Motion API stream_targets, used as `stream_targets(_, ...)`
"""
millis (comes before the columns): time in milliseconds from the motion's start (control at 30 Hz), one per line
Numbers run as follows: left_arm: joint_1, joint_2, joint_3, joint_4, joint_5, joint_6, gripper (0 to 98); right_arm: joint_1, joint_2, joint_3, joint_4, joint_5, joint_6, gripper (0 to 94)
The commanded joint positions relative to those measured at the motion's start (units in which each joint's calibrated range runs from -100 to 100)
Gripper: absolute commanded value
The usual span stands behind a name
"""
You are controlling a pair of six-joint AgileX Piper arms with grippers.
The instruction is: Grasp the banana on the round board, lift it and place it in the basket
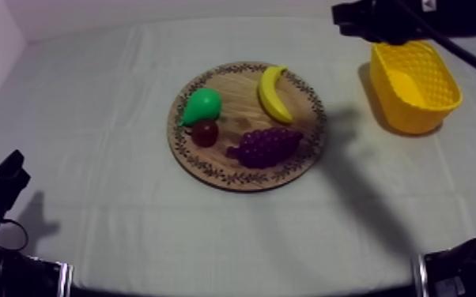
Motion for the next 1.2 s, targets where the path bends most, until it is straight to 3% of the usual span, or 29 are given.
stream_targets(0,0.0,0.0,0.0,0.01,0.0,0.0,0.1,-0.2,3.4,-2.2,-0.6,0.1,0.2,2.2)
stream_targets(467,0.0,0.0,0.0,0.01,0.0,0.0,0.1,-2.2,12.6,-5.0,-0.8,-0.1,-1.5,5.1)
stream_targets(600,0.0,0.0,0.0,0.01,0.0,0.0,0.1,-2.2,13.1,-5.0,-2.4,-0.7,0.5,40.8)
stream_targets(733,0.0,0.0,0.0,0.01,0.0,0.0,0.1,-2.0,13.3,-4.4,-4.1,-1.8,2.5,58.2)
stream_targets(833,0.0,0.0,0.0,0.01,0.0,0.0,0.1,-2.0,13.4,-3.7,-4.5,-2.6,3.1,57.0)
stream_targets(1000,0.0,0.0,0.0,0.01,0.0,0.0,0.1,-1.7,13.7,-2.0,-4.7,-4.3,3.7,43.3)
stream_targets(1167,0.0,0.0,0.0,0.01,0.0,0.0,0.1,-1.5,14.5,-1.4,-5.2,-4.6,4.6,40.1)
